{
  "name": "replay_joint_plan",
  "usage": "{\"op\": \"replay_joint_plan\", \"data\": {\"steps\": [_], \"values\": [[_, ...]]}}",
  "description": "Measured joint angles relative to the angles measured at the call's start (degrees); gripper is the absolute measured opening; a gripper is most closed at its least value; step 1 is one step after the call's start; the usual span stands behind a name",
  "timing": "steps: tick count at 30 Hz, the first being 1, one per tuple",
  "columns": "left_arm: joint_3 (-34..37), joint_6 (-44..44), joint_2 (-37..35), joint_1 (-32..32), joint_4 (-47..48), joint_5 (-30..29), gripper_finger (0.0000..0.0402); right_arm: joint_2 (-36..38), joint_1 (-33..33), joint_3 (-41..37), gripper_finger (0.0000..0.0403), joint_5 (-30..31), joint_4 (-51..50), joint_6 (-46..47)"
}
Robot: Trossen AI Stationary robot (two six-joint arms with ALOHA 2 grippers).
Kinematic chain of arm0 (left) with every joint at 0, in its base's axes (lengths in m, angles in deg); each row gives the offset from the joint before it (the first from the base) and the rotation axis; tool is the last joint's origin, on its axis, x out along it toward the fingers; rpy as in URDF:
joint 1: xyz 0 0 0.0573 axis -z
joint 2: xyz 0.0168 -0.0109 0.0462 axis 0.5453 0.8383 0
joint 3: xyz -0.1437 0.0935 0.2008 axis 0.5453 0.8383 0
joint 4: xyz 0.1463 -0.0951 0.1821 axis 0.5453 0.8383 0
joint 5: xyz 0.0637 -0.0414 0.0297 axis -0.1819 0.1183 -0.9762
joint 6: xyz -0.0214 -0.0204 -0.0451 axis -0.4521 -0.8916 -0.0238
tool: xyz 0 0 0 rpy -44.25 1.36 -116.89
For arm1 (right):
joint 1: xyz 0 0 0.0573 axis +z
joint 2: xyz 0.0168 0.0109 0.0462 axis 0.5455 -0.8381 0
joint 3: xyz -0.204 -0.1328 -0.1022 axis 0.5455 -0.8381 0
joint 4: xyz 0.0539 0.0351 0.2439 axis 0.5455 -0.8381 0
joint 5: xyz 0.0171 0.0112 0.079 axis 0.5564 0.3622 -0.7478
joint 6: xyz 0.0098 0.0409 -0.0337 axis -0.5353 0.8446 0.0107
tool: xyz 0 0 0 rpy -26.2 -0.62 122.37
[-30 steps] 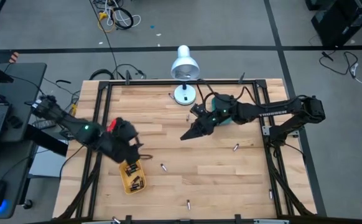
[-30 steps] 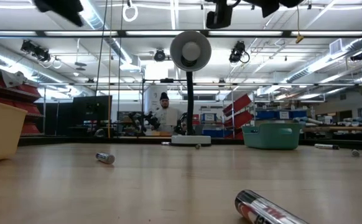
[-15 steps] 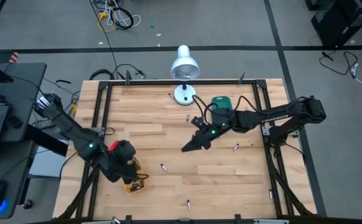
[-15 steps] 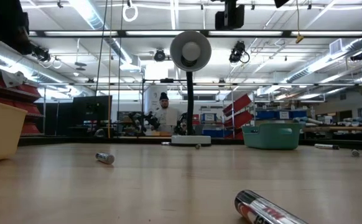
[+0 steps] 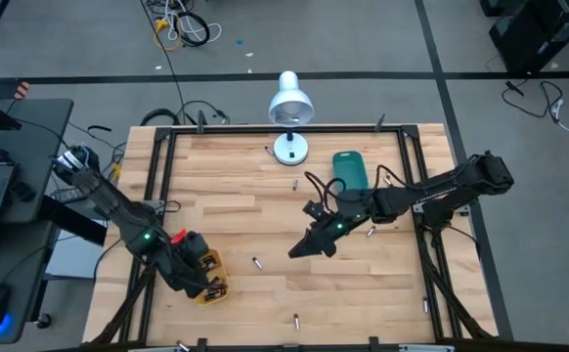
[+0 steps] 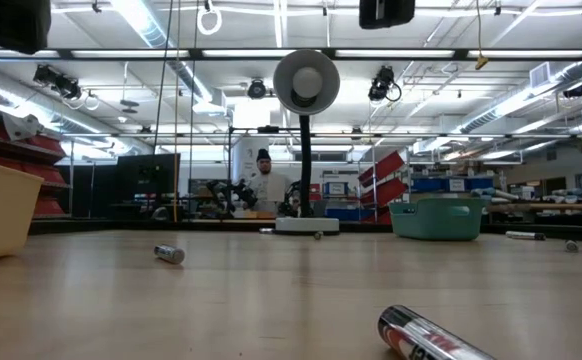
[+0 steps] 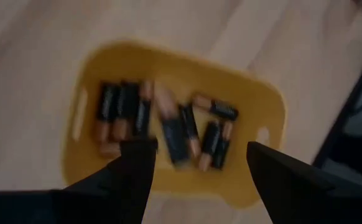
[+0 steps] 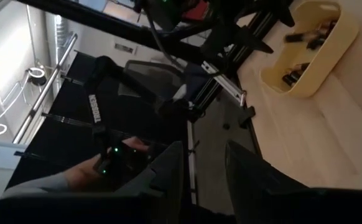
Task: Sort batteries
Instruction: Put the silver battery into the green bin
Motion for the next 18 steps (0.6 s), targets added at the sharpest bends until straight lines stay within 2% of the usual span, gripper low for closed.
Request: {"op": "replay_joint_plan", "data": {"steps": [5,12,15,18], "values": [[-0.02,0.98,0.0,-0.02,-2.87,3.89,0.027,0.0,1.23,0.0,0.0105,0.04,0.02,0.0],[-0.1,7.81,0.0,1.94,-9.12,5.97,0.0269,0.0,1.47,0.0,0.0105,0.06,-0.3,-3.4],[-0.1,6.45,0.0,3.69,-10.98,11.98,0.0264,0.0,1.15,0.0,0.0105,0.06,-1.17,-4.35],[-0.1,2.29,0.0,5.89,-13.55,21.35,0.0256,0.0,0.88,0.0,0.0105,0.06,-2.85,-5.38]]}}
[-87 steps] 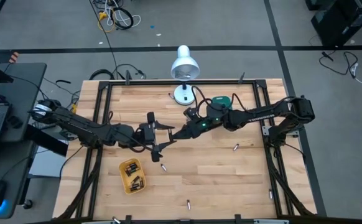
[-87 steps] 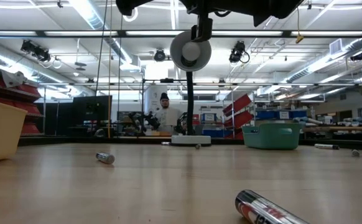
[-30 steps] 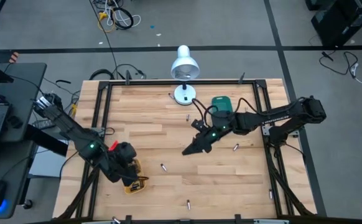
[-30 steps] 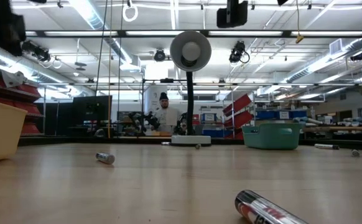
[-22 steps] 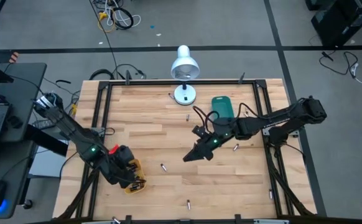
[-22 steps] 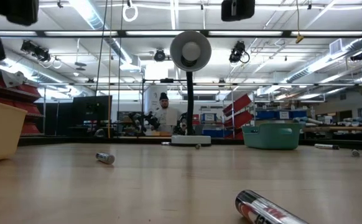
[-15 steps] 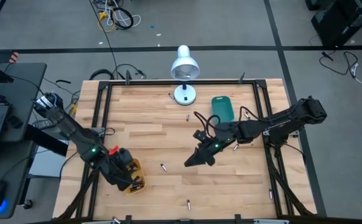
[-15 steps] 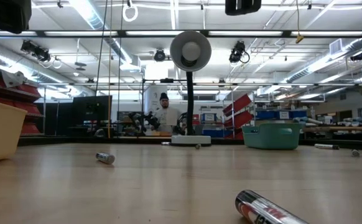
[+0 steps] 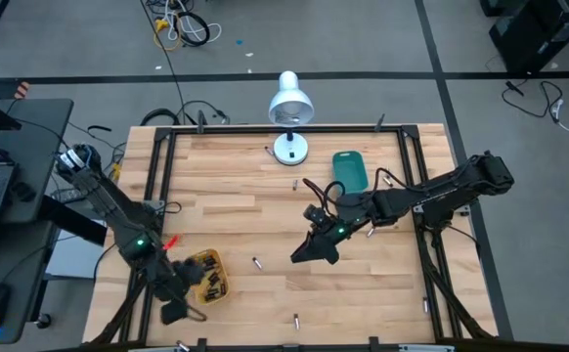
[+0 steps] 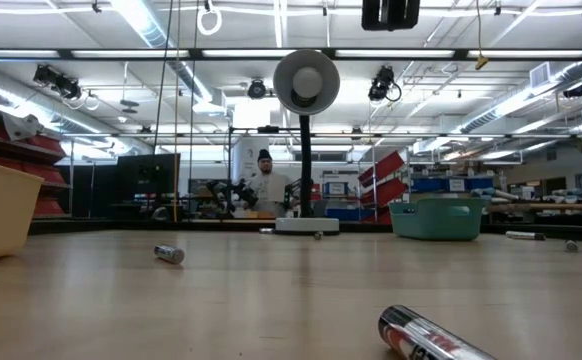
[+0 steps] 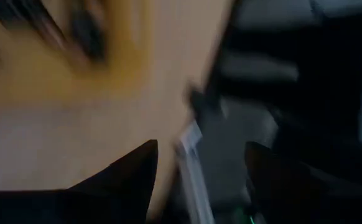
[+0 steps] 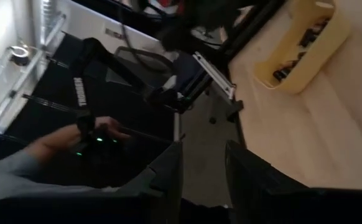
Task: Sort batteries
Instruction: Put the silver battery into the green bin
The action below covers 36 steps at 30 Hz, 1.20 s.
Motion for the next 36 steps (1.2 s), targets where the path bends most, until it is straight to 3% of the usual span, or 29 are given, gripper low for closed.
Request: {"op": "replay_joint_plan", "data": {"steps": [2,5,15,25,27,31,33,36], "values": [[0.0,-2.57,0.0,1.66,-1.53,5.27,0.0249,-0.02,-0.15,0.0,0.0105,0.02,-1.36,-0.94],[0.0,-5.04,0.07,4.73,-3.3,7.88,0.0237,-0.04,-0.54,0.02,0.0105,0.02,-2.89,-1.66],[-0.02,-9.98,7.56,12.61,-10.59,4.87,0.022,-0.09,-0.82,0.04,0.0105,3.01,-7.15,-4.19],[-0.02,-13.66,14.72,15.77,-19.79,4.32,0.0248,-0.09,-1.99,0.04,0.0105,3.17,-9.4,-8.24],[-0.02,-13.48,15.4,16.15,-22.06,4.34,0.0252,-0.4,-2.43,-0.05,0.0105,2.27,-3.4,-7.22],[-0.08,-9.55,16.11,16.76,-28.98,4.43,0.0244,-4.29,-2.21,2.63,0.0095,-10.04,25.55,-3.71],[-0.09,-7.36,16.22,16.92,-30.18,4.51,0.0236,-6.14,-1.73,5.35,0.0085,-14.44,20.56,-7.44],[-0.09,-5.09,16.22,16.92,-30.5,3.65,0.0225,-9.19,-1.55,7.05,0.0067,-12.38,1.72,-15.84]]}}
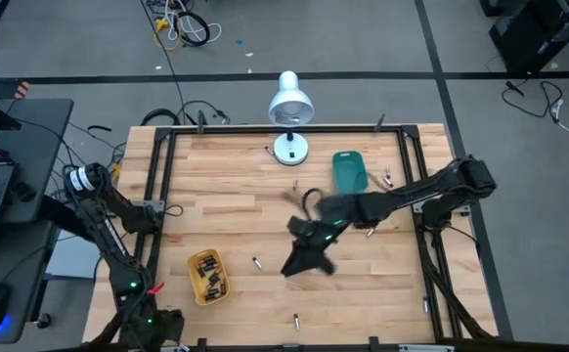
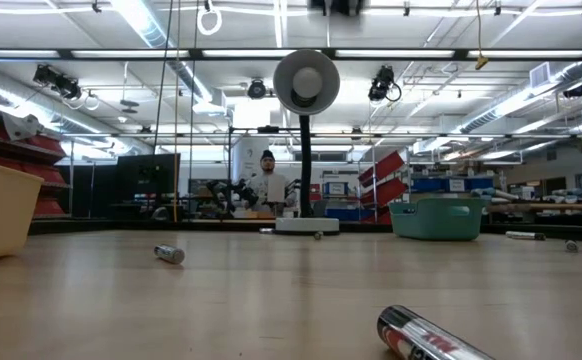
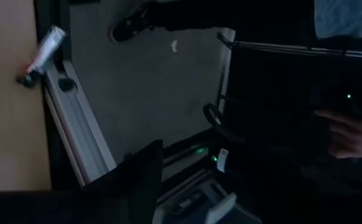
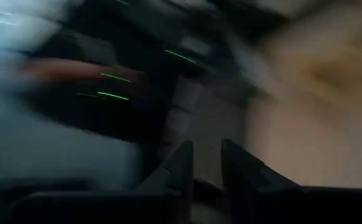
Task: Sort batteries
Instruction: Put the silver battery into the green bin
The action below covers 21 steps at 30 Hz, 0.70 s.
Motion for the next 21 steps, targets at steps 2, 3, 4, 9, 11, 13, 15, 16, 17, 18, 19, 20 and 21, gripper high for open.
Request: {"op": "replay_joint_plan", "data": {"steps": [2,3,4,9,11,13,15,16,17,18,19,20,21], "values": [[0.0,1.41,0.18,0.0,0.38,-1.54,0.0221,-1.98,0.09,-0.16,0.0057,4.73,-5.83,-0.64],[0.0,2.71,0.35,0.0,0.52,-2.65,0.0219,-2.62,0.1,-0.4,0.0052,6.21,-6.0,0.39],[0.0,4.25,0.56,0.0,0.37,-3.82,0.0219,-3.2,0.22,-0.84,0.0048,6.64,-5.39,1.77],[0.0,14.15,0.74,0.0,1.38,-11.55,0.0219,-8.23,1.44,-2.27,0.0032,7.98,-3.4,6.24],[0.0,17.17,0.75,0.0,2.24,-13.32,0.0219,-9.17,1.92,-2.18,0.0028,8.08,-2.09,6.82],[0.0,20.11,1.18,0.0,3.42,-14.32,0.0219,-10.09,2.39,-1.96,0.0025,8.08,-1.54,6.96],[0.0,23.14,2.03,0.04,4.66,-15.21,0.0219,-11.33,3.05,-2.08,0.0024,8.1,-2.05,6.34],[0.0,24.51,2.59,0.07,5.15,-15.23,0.0219,-11.86,3.3,-2.18,0.0023,8.16,-2.55,5.89],[0.0,25.87,3.23,0.04,5.71,-15.25,0.0219,-12.2,3.59,-2.18,0.0023,8.64,-2.26,5.49],[0.0,27.33,3.91,0.04,6.32,-15.27,0.0219,-12.18,3.96,-2.16,0.0022,9.76,-2.14,5.23],[0.0,29.01,4.71,0.04,6.9,-15.33,0.0219,-12.05,4.32,-2.16,0.0022,11.48,-2.32,4.95],[0.0,30.61,5.48,0.04,7.67,-15.34,0.0219,-11.93,4.69,-2.14,0.0022,13.79,-2.44,4.81],[0.0,32.16,6.46,0.05,8.14,-15.4,0.0218,-11.92,5.1,-2.2,0.0022,16.46,-2.6,4.72]]}}
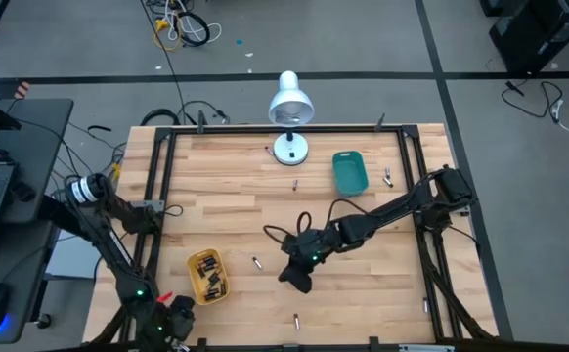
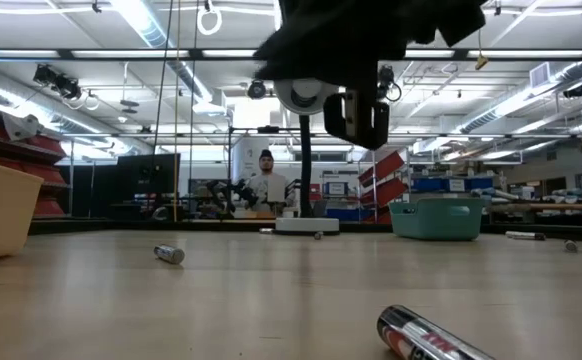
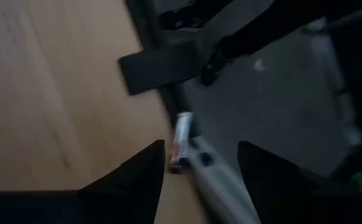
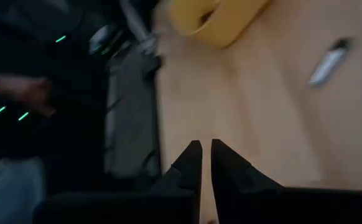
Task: Sort batteries
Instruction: Put the silver battery into the green bin
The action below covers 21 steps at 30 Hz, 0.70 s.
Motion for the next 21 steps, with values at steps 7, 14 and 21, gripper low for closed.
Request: {"op": "replay_joint_plan", "data": {"steps": [7,14,21], "values": [[-0.23,5.1,6.37,0.92,-0.42,-0.77,0.0218,-0.04,1.86,-0.37,0.0022,6.51,-0.95,1.8],[-0.41,4.39,7.79,2.25,0.97,-5.51,0.0218,-0.04,2.91,-0.37,0.0021,6.66,-1.6,4.77],[-0.39,2.68,8.05,3.12,3.43,-11.27,0.0205,-0.05,2.91,-0.37,0.0015,9.83,-1.54,6.69]]}}
